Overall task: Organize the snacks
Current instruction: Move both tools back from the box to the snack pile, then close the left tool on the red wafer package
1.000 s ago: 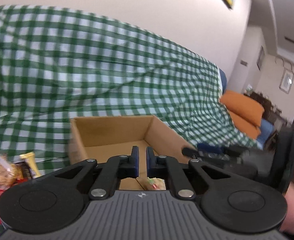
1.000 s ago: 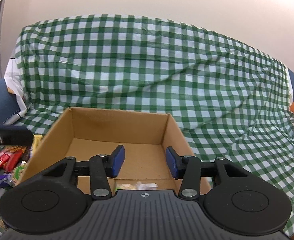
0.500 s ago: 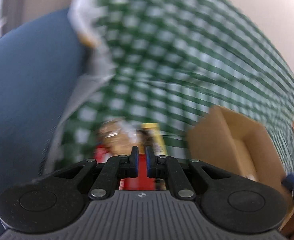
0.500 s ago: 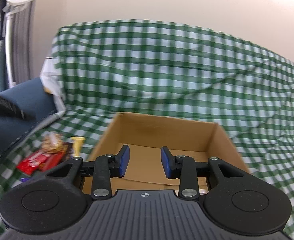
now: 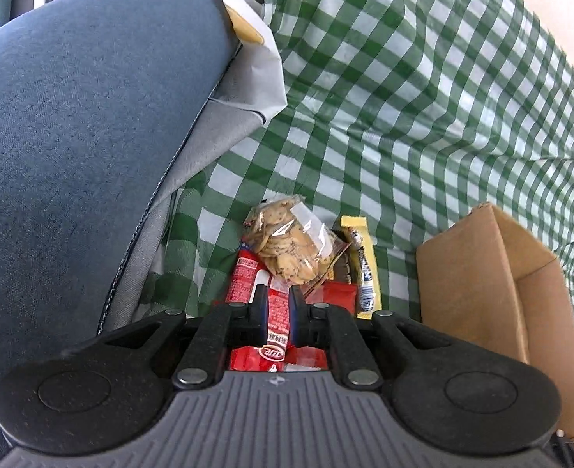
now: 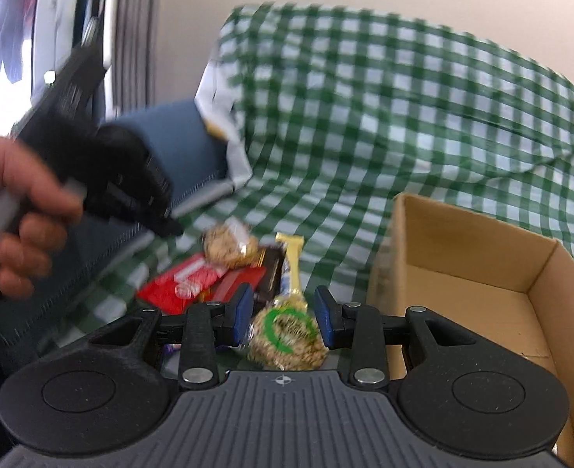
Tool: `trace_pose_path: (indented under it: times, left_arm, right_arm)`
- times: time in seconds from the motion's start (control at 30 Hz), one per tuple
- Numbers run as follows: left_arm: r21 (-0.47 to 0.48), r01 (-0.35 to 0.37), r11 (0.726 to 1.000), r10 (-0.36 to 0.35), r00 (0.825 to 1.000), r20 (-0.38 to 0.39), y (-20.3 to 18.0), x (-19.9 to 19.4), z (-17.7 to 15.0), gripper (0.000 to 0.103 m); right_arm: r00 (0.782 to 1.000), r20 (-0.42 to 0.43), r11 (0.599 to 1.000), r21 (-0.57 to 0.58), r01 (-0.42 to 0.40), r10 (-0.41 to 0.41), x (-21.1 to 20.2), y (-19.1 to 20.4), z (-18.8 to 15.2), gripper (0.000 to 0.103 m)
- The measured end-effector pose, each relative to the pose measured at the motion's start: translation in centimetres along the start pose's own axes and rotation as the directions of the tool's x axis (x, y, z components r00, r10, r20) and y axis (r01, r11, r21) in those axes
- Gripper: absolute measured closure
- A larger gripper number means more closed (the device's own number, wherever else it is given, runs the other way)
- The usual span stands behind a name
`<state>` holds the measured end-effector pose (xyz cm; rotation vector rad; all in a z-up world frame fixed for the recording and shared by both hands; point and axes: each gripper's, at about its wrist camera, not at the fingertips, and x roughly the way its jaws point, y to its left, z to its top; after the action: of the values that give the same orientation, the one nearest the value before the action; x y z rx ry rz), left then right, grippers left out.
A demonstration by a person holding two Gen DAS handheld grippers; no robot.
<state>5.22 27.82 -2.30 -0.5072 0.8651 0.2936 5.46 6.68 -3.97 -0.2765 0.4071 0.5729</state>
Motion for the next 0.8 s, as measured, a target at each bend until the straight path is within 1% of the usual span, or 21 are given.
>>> trace_pose_path:
  times: [0.03,0.13,0.23,0.3,0.33,0.4,0.47,0.57,0.67,0.73,0.8]
  left_arm:
    - [-0.004,-0.002,1.000,0.002,1.000,-0.003,0.1,0.1,0.0,0.090]
    - [-0.005,-0.016,1.000,0.015,1.000,-0.015,0.2,0.6,0.0,0.078]
    - [0.012,-0.035,0.999,0.035,0.999,-0.037,-0.2,1.3,-0.1,0.069]
    - [0.036,-0.054,0.998,0.055,0.997,-0.054,-0.4,1.8,-0.3,0.055]
    - [0.053,-0.067,0.996,0.071,0.996,-0.062,-0.6,2.2,-0.4,0.051]
    - [0.089,-0.100,0.991,0.107,0.991,-0.078,-0.9,3.0,-0.4,0.036]
    - [0.125,-0.129,0.984,0.141,0.985,-0.096,-1.3,3.8,-0.6,0.034]
    - [0.161,-0.129,0.979,0.149,0.982,-0.120,-1.7,4.6,-0.8,0.032]
    - [0.219,-0.141,0.965,0.172,0.976,-0.131,-2.4,5.4,-1.2,0.031]
    - [0.239,-0.138,0.961,0.175,0.974,-0.142,-2.7,5.9,-1.4,0.031]
    - [0.253,-0.138,0.958,0.181,0.972,-0.152,-3.0,6.4,-1.6,0.031]
  right_arm:
    - [1.000,-0.009,1.000,-0.021,0.013,-0.013,0.6,0.5,-0.2,0.067]
    - [0.999,-0.047,0.999,-0.047,0.025,-0.027,2.6,1.5,-0.9,0.067]
    - [0.996,-0.078,0.997,-0.060,0.039,-0.044,4.4,2.2,-1.6,0.067]
    - [0.995,-0.092,0.997,-0.072,0.039,-0.045,5.3,2.7,-2.0,0.066]
    - [0.994,-0.101,0.996,-0.082,0.038,-0.047,5.8,2.9,-2.1,0.065]
    - [0.990,-0.135,0.994,-0.109,0.028,-0.042,6.6,3.4,-2.5,0.061]
    - [0.988,-0.145,0.991,-0.126,0.035,-0.053,7.2,3.5,-2.6,0.061]
    - [0.984,-0.161,0.987,-0.157,0.046,-0.072,7.8,3.5,-2.7,0.060]
    - [0.979,-0.190,0.986,-0.156,0.050,-0.079,8.3,3.3,-3.0,0.061]
    - [0.977,-0.199,0.987,-0.154,0.051,-0.081,8.6,3.1,-3.1,0.066]
    - [0.976,-0.204,0.987,-0.155,0.048,-0.080,8.7,3.0,-3.2,0.085]
